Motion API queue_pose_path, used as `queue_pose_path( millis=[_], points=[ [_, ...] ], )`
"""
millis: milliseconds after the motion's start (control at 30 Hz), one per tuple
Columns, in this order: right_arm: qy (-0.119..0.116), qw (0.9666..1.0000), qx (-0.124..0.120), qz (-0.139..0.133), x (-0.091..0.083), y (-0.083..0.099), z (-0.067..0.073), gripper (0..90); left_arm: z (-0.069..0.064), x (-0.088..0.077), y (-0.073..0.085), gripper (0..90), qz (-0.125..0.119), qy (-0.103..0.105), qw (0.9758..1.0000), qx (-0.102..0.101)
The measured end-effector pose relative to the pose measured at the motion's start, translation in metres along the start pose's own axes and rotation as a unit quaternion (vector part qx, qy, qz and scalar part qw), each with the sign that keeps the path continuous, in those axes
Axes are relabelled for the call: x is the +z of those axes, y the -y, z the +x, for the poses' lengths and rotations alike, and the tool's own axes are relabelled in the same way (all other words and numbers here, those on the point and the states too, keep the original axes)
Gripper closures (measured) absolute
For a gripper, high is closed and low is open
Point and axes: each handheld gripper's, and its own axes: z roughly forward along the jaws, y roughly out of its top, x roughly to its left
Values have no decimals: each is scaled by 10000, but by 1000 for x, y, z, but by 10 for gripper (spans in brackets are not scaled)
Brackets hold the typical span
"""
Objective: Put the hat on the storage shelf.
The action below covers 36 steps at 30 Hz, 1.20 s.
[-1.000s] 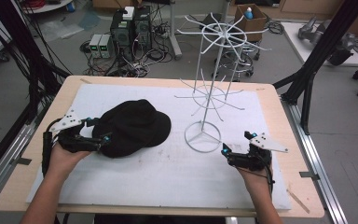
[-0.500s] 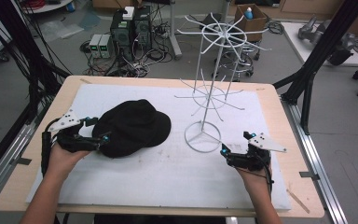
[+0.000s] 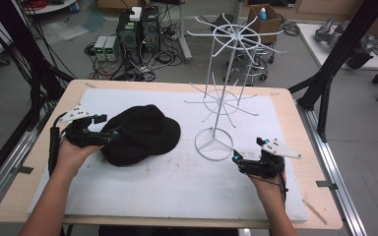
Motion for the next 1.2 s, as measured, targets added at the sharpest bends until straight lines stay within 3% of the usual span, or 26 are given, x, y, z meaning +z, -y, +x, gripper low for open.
queue_pose_path(
  millis=[233, 400, 767, 1100, 1200],
  points=[
    [5, 10000, -7, 30, 0, 1, -1, 25, 6, 25, 2, 153, 418, -86, 9990, -97],
    [10, 10000, -54, 35, 0, 1, -1, 25, 9, 32, 7, 153, 648, -192, 9977, -70],
    [7, 10000, -41, 60, 1, 1, 0, 25, 7, 41, 14, 169, 895, -88, 9959, -90],
    [14, 10000, -56, 53, 0, 1, 0, 25, 8, 45, 22, 336, 1087, -53, 9937, -269],
    [20, 10000, -50, 41, 0, 1, 0, 25, 8, 44, 24, 433, 1098, -95, 9935, -283]
  ],
)
